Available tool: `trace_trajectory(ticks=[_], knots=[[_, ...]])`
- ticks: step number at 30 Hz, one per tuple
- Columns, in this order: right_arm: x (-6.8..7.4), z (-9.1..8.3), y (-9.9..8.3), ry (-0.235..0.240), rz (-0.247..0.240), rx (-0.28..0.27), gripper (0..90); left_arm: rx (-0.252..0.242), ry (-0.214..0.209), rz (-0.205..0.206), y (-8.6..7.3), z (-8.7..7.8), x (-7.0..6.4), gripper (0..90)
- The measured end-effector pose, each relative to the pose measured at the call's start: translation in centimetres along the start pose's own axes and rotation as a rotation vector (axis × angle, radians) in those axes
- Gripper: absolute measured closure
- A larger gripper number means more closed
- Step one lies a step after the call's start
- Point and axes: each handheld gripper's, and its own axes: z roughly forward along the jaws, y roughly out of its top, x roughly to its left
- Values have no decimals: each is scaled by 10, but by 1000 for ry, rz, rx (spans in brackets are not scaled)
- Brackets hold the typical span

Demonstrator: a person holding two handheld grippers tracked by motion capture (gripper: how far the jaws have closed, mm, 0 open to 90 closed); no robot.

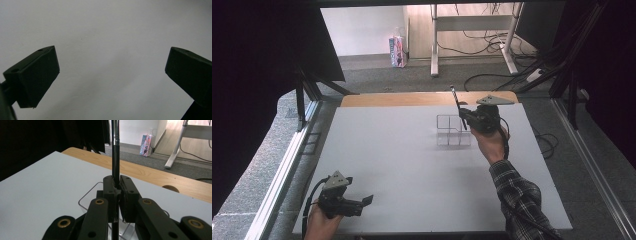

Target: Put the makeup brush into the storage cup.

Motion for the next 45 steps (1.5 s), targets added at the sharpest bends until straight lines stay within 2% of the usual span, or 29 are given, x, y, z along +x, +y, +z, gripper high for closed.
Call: trace_trajectory(ticks=[33,45], knots=[[1,39,9,-20,2,-2,834,7,-9,8,0,1,-1,0],[-3,46,0,-39,4,13,834,14,-15,13,0,2,-1,0]])
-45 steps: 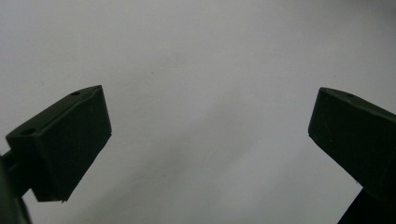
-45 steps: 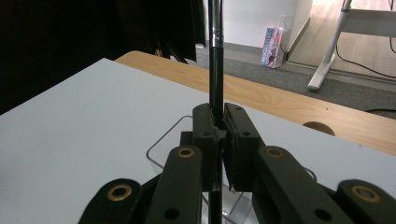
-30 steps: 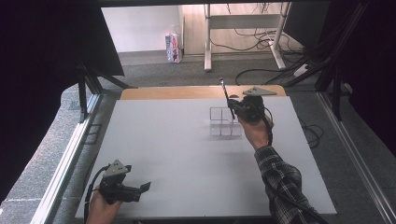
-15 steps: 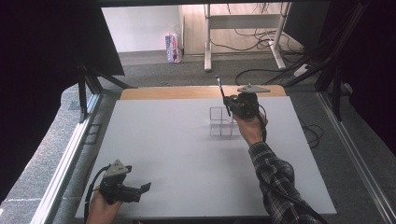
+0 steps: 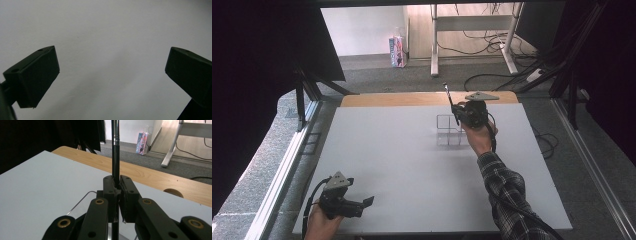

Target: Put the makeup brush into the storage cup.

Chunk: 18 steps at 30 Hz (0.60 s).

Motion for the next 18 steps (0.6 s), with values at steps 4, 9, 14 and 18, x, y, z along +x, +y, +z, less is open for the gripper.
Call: trace_trajectory(ticks=[4,9,14,18], knots=[[0,2,-3,-2,-1,5,834,-1,0,-1,0,0,0,0],[-2,5,-7,-5,-1,12,834,-2,-2,1,0,0,0,0],[-3,8,-12,-8,2,21,834,0,0,-1,0,0,0,0],[-4,10,-17,-8,6,29,834,-1,-2,1,0,0,0,0]])
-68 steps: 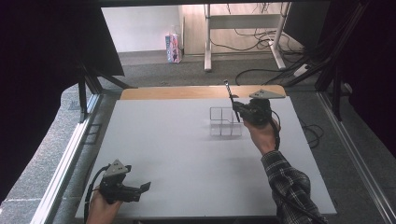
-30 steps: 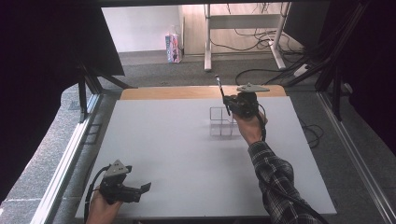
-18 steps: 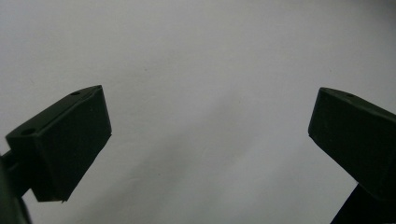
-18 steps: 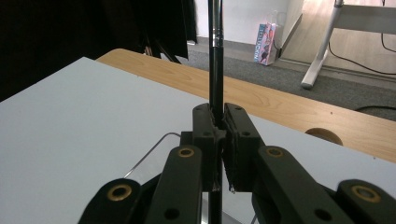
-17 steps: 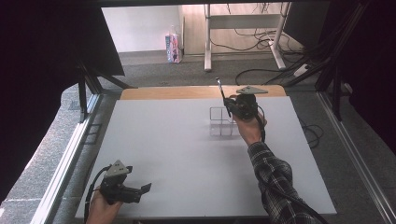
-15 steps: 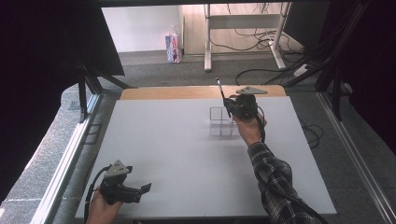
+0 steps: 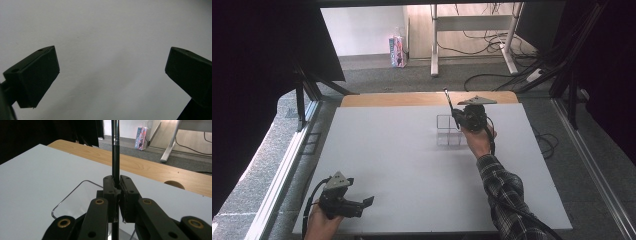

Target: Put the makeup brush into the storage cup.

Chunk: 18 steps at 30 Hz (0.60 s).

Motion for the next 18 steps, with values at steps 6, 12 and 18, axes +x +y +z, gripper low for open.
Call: trace_trajectory(ticks=[6,12,18], knots=[[-1,1,-5,-1,4,10,834,2,2,-1,0,0,0,0],[-2,3,-11,-2,11,22,834,1,1,-1,0,0,0,0],[-2,4,-17,0,10,36,834,2,2,0,0,0,0,0]])
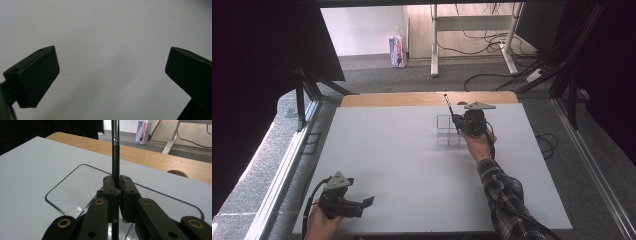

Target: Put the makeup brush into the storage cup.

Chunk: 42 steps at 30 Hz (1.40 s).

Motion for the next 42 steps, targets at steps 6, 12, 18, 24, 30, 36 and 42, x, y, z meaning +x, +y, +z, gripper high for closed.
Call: trace_trajectory(ticks=[6,12,18,24,30,36,42], knots=[[-1,0,-4,-2,4,7,833,0,0,0,0,0,0,0],[-2,0,-9,1,6,20,823,2,1,2,0,0,0,0],[3,-4,-4,11,-6,2,603,3,0,3,0,0,0,0],[1,-7,0,6,-16,13,474,4,0,1,0,1,0,0],[0,-11,3,16,-7,2,363,6,0,6,0,1,0,0],[0,-11,6,46,5,5,298,7,2,6,0,1,-1,0],[-1,-12,8,58,17,12,230,8,3,7,0,1,0,0]])
